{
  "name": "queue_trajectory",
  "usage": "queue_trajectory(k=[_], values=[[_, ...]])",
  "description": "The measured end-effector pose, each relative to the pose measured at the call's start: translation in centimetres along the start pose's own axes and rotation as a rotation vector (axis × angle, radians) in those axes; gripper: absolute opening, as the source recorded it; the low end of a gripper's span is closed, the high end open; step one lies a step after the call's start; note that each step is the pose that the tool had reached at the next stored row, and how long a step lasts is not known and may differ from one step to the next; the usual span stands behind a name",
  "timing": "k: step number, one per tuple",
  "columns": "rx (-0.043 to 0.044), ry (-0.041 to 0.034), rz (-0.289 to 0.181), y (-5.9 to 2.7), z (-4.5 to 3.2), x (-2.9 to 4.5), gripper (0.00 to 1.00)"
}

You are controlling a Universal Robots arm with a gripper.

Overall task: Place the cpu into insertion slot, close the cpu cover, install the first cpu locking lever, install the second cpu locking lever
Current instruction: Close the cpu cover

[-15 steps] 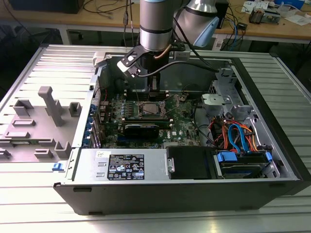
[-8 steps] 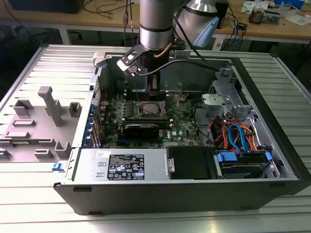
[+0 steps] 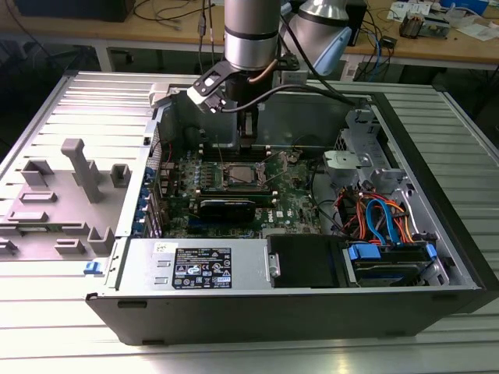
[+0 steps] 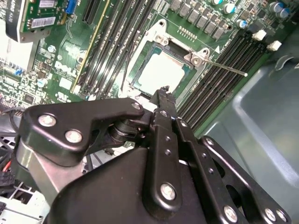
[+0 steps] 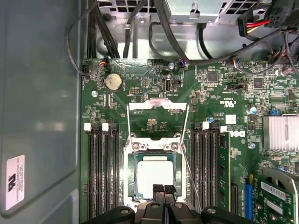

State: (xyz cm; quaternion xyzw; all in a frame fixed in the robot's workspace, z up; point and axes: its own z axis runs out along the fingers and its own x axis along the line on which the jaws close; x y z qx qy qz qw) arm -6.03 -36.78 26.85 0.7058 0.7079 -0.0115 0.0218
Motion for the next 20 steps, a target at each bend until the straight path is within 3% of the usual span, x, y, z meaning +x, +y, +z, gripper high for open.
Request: queue_trajectory(k=[20], values=[[-0.0001,0.0096,0.0,0.0,-0.01,0.0,0.11]])
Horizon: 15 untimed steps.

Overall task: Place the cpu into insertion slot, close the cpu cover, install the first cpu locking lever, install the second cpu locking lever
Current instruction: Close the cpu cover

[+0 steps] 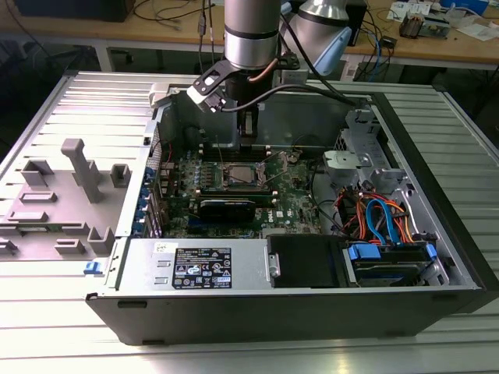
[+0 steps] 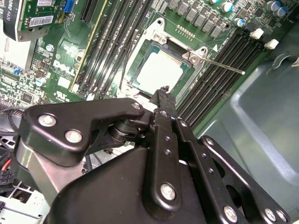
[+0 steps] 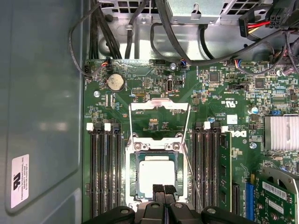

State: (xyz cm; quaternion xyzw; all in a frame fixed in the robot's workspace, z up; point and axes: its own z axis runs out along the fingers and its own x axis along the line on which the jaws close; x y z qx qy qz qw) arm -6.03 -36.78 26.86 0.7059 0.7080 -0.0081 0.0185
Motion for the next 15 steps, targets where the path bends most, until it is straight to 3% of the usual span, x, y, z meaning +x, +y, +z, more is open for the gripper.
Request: queue_trajectory(k=[15], values=[[0.0,0.0062,0.0,0.0,0.0,0.0,0.11]])
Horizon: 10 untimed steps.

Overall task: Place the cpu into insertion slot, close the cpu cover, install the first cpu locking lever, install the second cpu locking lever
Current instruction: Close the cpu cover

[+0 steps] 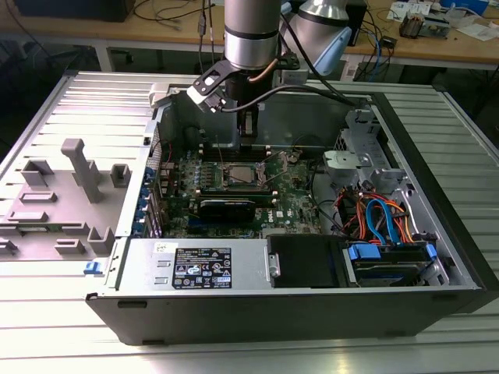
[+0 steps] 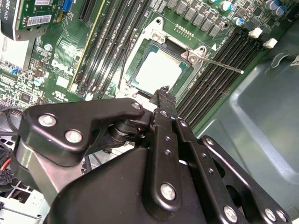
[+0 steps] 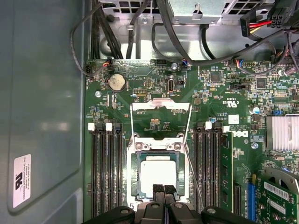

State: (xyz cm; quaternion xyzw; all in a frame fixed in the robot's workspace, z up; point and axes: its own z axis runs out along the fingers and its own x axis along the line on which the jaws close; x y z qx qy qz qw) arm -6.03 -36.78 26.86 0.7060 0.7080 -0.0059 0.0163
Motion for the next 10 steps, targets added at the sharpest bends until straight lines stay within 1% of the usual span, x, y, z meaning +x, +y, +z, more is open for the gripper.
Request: queue_trajectory(k=[3,6,10], values=[[0.0001,-0.0002,0.0,0.0,-0.15,-0.01,0.11],[0.0,0.0,0.0,0.01,-0.53,-0.02,0.11],[0.0,0.0,0.0,0.01,-0.76,-0.02,0.11]])
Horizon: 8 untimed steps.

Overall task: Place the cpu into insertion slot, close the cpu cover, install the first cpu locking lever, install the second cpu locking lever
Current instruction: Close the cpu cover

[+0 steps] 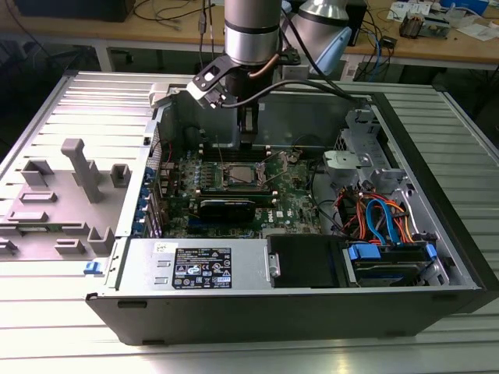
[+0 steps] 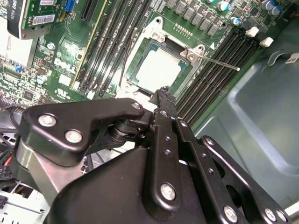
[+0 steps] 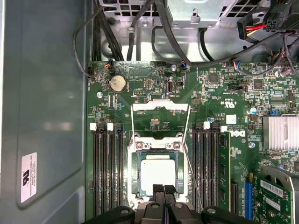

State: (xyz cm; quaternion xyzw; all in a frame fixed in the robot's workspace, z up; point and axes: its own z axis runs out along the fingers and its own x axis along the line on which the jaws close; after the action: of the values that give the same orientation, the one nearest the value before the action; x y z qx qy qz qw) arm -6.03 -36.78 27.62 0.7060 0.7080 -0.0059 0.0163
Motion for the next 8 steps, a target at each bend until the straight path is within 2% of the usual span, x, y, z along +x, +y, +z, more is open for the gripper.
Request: queue_trajectory(k=[8], values=[[0.0,0.0,0.0,0.0,-0.51,-0.02,0.11]])
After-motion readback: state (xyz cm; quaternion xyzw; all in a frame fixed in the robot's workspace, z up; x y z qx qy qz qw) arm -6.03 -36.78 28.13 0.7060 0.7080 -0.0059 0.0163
